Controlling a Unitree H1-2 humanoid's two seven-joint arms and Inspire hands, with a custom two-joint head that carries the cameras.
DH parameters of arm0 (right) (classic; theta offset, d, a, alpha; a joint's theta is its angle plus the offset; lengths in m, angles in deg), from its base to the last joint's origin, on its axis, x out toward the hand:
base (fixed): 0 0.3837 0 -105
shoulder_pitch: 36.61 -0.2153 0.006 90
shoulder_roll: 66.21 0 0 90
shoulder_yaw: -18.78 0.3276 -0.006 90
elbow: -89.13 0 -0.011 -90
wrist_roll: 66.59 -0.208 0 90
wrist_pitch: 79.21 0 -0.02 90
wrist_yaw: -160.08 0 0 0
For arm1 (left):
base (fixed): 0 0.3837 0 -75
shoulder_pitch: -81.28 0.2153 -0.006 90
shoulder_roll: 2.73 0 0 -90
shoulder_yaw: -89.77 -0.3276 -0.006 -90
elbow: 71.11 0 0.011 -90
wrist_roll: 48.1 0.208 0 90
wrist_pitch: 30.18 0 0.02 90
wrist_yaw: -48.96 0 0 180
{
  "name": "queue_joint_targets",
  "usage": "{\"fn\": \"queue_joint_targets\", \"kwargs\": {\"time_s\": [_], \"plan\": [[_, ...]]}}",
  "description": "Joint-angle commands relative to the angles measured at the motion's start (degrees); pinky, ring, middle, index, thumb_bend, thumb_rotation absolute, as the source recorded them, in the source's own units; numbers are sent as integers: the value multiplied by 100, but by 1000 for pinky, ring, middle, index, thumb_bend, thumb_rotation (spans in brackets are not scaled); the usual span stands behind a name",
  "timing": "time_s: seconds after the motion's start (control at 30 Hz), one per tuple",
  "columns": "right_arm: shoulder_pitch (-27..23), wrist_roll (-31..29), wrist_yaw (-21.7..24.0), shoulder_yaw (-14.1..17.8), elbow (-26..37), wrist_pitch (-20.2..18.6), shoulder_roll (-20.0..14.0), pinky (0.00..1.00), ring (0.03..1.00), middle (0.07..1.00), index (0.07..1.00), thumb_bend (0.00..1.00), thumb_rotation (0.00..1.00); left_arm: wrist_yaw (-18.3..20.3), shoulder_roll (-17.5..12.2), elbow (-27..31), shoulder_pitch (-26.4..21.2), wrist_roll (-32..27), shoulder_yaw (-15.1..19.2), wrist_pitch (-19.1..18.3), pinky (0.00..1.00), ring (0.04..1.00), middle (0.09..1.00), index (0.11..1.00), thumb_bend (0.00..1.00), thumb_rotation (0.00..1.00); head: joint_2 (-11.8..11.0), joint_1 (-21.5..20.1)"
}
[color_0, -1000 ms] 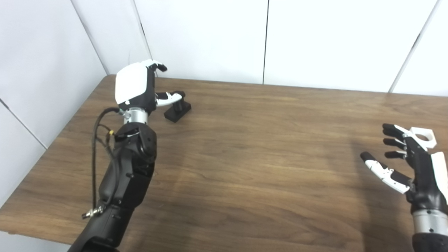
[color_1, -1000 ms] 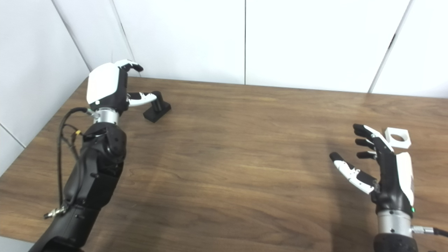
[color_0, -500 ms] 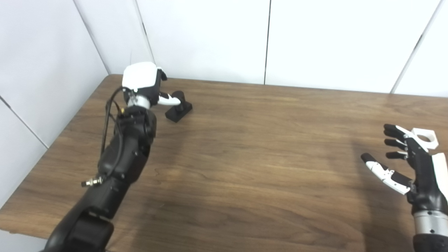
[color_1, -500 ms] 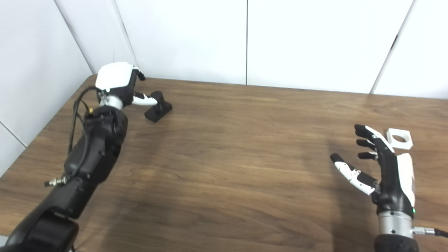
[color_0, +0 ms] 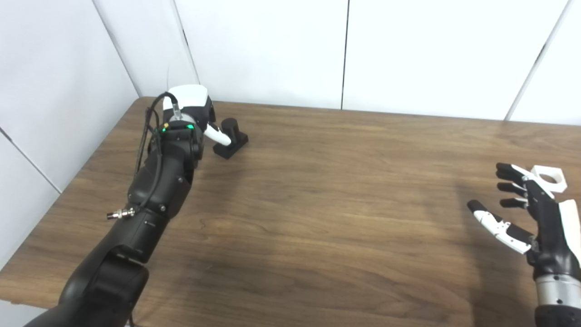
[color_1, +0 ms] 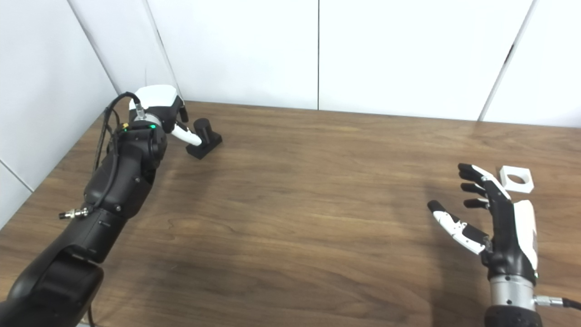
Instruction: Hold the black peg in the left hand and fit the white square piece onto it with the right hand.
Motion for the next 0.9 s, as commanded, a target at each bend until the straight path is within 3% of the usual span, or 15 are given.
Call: {"fn": "queue_joint_targets", "kwargs": {"time_s": [0.0,0.43,0.87], "plan": [[-128,-12,-85,31,204,190,8,622,746,787,781,528,231,-2,-199,59,-366,183,24,-38,879,905,857,670,923,475,13,4],[-89,-13,-132,78,181,210,28,613,736,787,777,543,270,-128,-133,-337,-347,147,-50,-37,868,878,856,659,894,506,55,-15],[-62,-67,-117,132,276,192,39,593,730,785,772,524,216,-494,179,-773,-270,188,-50,-38,881,861,840,662,875,514,115,-66]]}}
